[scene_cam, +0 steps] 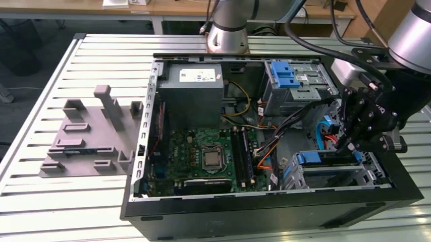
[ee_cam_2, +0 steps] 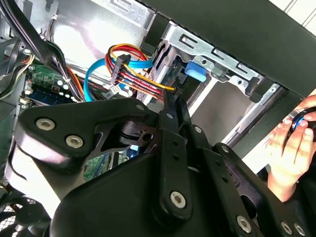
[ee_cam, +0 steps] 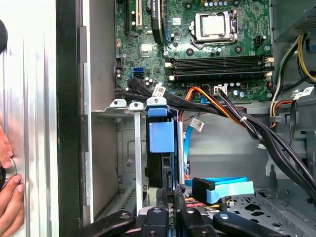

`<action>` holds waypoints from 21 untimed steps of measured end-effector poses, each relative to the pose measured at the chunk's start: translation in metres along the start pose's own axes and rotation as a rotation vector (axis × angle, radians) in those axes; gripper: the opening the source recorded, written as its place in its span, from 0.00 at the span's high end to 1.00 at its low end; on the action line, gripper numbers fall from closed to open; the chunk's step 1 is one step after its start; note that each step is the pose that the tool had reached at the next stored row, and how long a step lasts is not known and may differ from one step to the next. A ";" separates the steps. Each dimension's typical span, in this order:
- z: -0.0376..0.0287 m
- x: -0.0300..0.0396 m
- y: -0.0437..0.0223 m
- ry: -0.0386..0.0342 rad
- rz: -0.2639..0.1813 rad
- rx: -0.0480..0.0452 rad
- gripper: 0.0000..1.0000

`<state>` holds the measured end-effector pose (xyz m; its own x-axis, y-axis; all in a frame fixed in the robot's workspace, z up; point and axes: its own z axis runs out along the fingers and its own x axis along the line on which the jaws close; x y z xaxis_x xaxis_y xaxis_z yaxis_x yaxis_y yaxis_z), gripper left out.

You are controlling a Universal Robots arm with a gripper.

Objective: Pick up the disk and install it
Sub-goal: 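Insert the first disk wire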

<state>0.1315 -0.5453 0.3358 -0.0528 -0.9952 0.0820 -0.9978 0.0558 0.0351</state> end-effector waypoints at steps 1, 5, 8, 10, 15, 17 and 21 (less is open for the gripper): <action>0.0003 0.0000 0.0000 0.0000 0.000 0.0000 0.84; 0.0015 -0.0002 -0.0001 -0.0001 0.000 -0.0003 0.84; 0.0025 -0.0002 -0.0001 0.0001 0.000 -0.0009 0.84; 0.0034 -0.0003 -0.0001 0.0002 0.000 -0.0015 0.84; 0.0062 -0.0005 -0.0004 0.0007 0.000 -0.0037 0.84; 0.0066 -0.0006 -0.0005 0.0011 0.000 -0.0042 0.84; 0.0071 -0.0006 -0.0005 0.0003 0.000 -0.0042 0.84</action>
<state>0.1318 -0.5453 0.3286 -0.0524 -0.9952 0.0823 -0.9977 0.0558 0.0393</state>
